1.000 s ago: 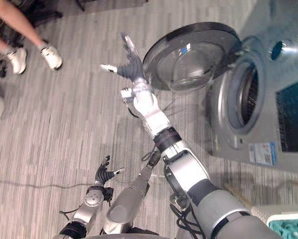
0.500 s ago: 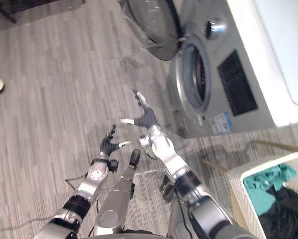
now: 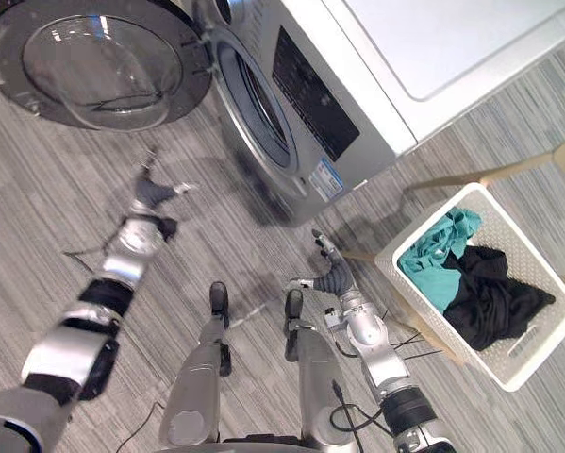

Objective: Pick up the laundry basket with both hands and put the clothes into the washing machine.

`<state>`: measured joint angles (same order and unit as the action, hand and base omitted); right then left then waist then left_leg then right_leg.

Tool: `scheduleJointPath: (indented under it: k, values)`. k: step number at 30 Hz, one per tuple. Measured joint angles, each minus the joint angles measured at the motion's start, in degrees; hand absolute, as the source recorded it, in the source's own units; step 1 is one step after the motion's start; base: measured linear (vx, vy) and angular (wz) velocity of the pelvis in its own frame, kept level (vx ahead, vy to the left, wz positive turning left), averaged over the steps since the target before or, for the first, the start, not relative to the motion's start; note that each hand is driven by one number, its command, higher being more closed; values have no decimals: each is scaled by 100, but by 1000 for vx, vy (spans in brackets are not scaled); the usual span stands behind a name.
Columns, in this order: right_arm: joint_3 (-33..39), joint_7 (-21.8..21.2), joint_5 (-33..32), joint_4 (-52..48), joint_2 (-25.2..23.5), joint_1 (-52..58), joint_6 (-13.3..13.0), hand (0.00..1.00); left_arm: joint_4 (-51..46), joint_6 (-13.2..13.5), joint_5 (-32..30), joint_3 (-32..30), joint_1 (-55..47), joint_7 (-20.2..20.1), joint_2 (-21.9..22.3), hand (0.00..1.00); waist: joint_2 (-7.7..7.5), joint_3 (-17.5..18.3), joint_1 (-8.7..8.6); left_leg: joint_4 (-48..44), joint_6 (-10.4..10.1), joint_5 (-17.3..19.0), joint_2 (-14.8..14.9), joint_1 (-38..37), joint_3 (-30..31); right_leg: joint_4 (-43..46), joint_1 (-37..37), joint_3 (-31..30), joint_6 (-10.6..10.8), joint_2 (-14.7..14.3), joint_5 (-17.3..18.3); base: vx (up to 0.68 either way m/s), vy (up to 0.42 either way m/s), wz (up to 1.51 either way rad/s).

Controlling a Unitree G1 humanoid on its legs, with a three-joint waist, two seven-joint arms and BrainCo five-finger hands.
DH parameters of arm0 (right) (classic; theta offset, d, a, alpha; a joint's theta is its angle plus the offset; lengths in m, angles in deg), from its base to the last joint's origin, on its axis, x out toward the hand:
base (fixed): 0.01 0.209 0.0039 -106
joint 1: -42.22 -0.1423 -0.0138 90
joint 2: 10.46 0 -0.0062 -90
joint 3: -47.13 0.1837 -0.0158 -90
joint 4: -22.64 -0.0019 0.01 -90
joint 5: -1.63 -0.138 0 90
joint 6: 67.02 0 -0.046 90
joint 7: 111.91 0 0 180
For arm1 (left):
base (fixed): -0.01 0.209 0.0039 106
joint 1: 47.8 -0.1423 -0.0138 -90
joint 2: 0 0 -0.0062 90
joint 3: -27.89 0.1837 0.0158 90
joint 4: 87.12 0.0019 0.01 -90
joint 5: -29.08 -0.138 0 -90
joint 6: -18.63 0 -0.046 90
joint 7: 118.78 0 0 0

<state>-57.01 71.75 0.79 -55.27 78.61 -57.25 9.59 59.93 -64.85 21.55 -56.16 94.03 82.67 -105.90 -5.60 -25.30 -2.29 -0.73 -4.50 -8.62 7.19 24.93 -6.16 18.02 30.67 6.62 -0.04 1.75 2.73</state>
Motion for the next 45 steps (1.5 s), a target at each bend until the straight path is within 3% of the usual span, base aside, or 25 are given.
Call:
scheduleJointPath:
  k: [4,9,11,17,21,28,32,34,37,38,39,42,43,45]
  values:
    - [66,21,-76,-459,-27,130,-157,0,105,-132,-10,-289,361,3,-366,0,-120,-60,-7,-227,53,66,23,301,-21,-191,113,-33,21,-19,-150,3,20,-7]
    - [243,65,-86,-1697,-143,948,-275,0,22,-260,-54,-1059,469,76,-763,0,-248,-130,55,-939,38,436,184,871,123,-505,127,92,16,-127,-315,5,5,3]
    - [358,75,-108,-2049,-163,1222,-309,0,-177,-295,-54,-1125,468,-5,-761,0,-267,-139,167,-1190,27,567,259,1074,137,-590,158,128,26,-178,-354,23,14,-5]
    - [470,88,-217,-2563,-283,1627,-377,0,-405,-357,-56,-1714,472,-12,-751,0,-315,-177,199,-1765,40,877,401,1381,134,-596,156,279,27,-220,-361,37,16,-3]
    - [533,100,-321,-2736,-398,1749,-391,0,-536,-359,-57,-1799,409,-7,-664,0,-304,-185,312,-2043,17,990,513,1398,7,-497,49,376,50,-246,-321,57,8,3]
    - [569,171,-310,-2768,-638,1761,-392,0,-1577,-231,26,-1671,-1616,-12,435,0,-298,-181,388,-2123,61,1266,526,501,-422,30,-500,161,40,-137,160,35,-12,-6]
    - [1006,346,-270,-2349,-765,1726,-397,0,-1962,3,59,-1131,-3462,-174,1444,0,-220,112,315,-1811,69,1320,439,-82,-791,9,-727,-181,66,-99,283,56,-13,-30]
    - [1191,392,-166,-2022,-772,1703,-366,0,-1938,22,58,-1036,-4205,-300,1875,0,-123,310,306,-1732,97,1391,450,-386,-1068,-167,-917,-462,103,-170,209,137,28,-75]
    - [1329,417,50,-1721,-760,1677,-346,0,-1813,76,63,-1040,-5134,-429,2282,0,148,617,306,-1743,103,1616,614,-952,-1677,-520,-1277,-959,215,-320,-39,113,48,-115]
    - [1337,445,167,-1605,-730,1649,-306,0,-1689,91,73,-1066,-5385,-496,2353,0,284,718,310,-1733,97,1753,738,-1221,-1980,-653,-1360,-656,221,-275,-62,55,25,-113]
    - [1327,459,239,-1464,-710,1586,-267,0,-1651,104,84,-1069,-5548,-520,2373,0,322,765,297,-1744,84,1861,770,-1463,-2225,-621,-1467,-112,39,-67,168,70,46,-135]
    - [1324,524,531,-936,-669,1511,-128,0,-1364,146,100,-1061,-5857,-650,2397,0,480,1017,312,-1927,-135,2141,1079,-2065,-2864,-338,-1874,2068,-132,585,313,109,10,-106]
    - [1325,537,636,-832,-657,1516,-102,0,-1212,146,102,-1061,-5870,-671,2390,0,512,1055,304,-1974,-199,2187,1185,-2233,-3027,-312,-1992,2311,-68,605,346,174,-65,-101]
    - [1300,578,881,-785,-625,1630,-11,0,-945,148,83,-1111,-5867,-782,2387,0,517,1126,308,-2497,-209,2189,1471,-2341,-3171,-235,-2054,1959,-47,404,451,162,-141,-101]
